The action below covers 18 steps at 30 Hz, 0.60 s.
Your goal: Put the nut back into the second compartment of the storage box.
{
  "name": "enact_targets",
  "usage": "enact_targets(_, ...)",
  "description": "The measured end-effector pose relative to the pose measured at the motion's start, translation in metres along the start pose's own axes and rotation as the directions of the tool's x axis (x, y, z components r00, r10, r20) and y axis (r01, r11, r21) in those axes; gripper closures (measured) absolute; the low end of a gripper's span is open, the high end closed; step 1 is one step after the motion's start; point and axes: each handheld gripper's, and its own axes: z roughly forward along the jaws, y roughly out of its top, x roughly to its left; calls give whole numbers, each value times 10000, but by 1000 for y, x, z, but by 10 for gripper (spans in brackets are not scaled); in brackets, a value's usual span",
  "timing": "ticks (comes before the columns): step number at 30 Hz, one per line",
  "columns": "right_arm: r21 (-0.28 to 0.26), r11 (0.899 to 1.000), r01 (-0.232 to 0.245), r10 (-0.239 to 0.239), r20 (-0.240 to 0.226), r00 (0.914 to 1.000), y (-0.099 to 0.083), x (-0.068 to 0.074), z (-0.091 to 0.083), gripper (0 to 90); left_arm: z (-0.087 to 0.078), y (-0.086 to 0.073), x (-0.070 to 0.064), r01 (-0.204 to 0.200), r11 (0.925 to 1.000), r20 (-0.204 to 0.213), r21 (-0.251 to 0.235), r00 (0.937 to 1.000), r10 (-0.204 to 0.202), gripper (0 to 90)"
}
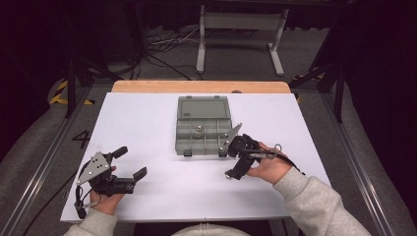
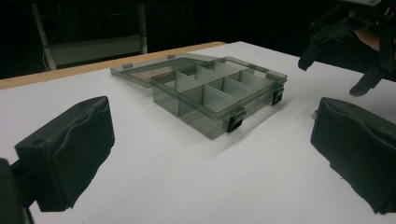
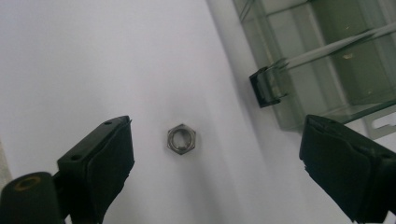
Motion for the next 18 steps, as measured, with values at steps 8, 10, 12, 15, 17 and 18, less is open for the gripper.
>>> enact_targets(8,435,9990,29,-11,-431,9991,-6,3,25,210,0,0,0,-49,10000,17,54,10000,49,4)
enact_targets(10,502,9987,5,24,-568,9984,-7,4,29,249,0,0,0,-52,10000,27,72,10000,51,4)
enact_targets(12,601,9981,141,-107,-565,9983,-7,4,33,310,0,0,0,-45,10000,14,52,10000,45,4)
enact_targets(15,752,9970,174,-125,-646,9978,-7,4,40,430,0,0,0,-45,10000,-5,36,10000,45,4)
enact_targets(17,818,9964,205,-151,-664,9977,-7,4,42,469,0,0,0,-29,10000,-28,36,10000,29,4)
enact_targets(18,818,9964,205,-151,-664,9977,-7,4,42,469,0,0,0,-29,10000,-28,36,10000,29,4)
